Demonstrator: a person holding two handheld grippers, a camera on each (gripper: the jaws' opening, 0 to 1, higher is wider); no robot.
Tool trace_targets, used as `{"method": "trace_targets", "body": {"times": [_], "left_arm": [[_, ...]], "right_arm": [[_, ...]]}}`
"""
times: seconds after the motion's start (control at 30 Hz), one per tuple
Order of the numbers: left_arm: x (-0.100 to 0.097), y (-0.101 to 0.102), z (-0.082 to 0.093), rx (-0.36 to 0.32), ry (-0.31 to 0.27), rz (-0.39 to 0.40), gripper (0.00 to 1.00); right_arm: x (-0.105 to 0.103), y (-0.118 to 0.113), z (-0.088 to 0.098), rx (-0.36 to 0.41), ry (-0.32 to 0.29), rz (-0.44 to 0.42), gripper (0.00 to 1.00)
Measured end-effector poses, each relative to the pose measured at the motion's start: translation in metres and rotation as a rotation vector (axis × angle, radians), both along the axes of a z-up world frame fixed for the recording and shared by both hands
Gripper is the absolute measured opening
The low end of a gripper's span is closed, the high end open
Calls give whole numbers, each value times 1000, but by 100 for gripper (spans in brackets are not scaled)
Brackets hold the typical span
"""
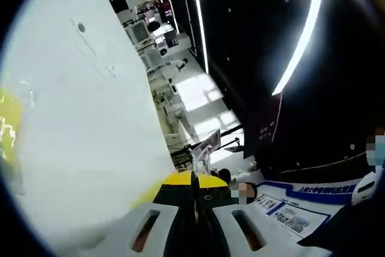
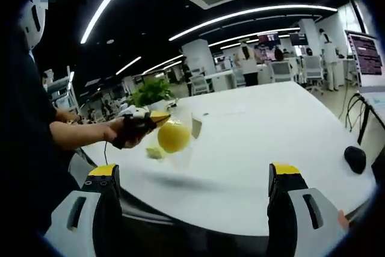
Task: Compare the silicone blocks by pressing each to a similar depth, holding the contact briefly, and releasing to observe deformation and rebound differences across the visible hardness samples.
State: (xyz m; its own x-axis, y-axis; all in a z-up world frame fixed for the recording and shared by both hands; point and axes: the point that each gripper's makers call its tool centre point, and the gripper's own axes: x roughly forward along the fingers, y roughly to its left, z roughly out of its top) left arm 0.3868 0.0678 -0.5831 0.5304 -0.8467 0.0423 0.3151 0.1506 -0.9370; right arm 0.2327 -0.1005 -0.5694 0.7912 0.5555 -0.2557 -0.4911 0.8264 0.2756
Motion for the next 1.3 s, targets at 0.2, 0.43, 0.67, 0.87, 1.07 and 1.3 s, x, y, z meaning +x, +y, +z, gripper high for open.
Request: {"method": "trace_targets", "body": {"times": [0.2,0.43,0.67,0.87,1.07,1.3], "left_arm": [[7,8,-28,-6,64,65,0],[19,19,-45,-65,147,154,0],[34,22,-51,-115,187,219,0],[50,34,-59,-114,217,249,0],[57,44,-69,-70,230,263,0],[68,49,-82,19,227,266,0]], "right_arm": [[-5,-6,1,4,7,-12,96],[-3,-7,1,32,23,-38,96],[3,-3,1,45,32,-30,96],[8,-3,-6,43,51,-32,94],[9,1,-10,35,52,-24,92],[12,4,-9,46,54,-13,89]]}}
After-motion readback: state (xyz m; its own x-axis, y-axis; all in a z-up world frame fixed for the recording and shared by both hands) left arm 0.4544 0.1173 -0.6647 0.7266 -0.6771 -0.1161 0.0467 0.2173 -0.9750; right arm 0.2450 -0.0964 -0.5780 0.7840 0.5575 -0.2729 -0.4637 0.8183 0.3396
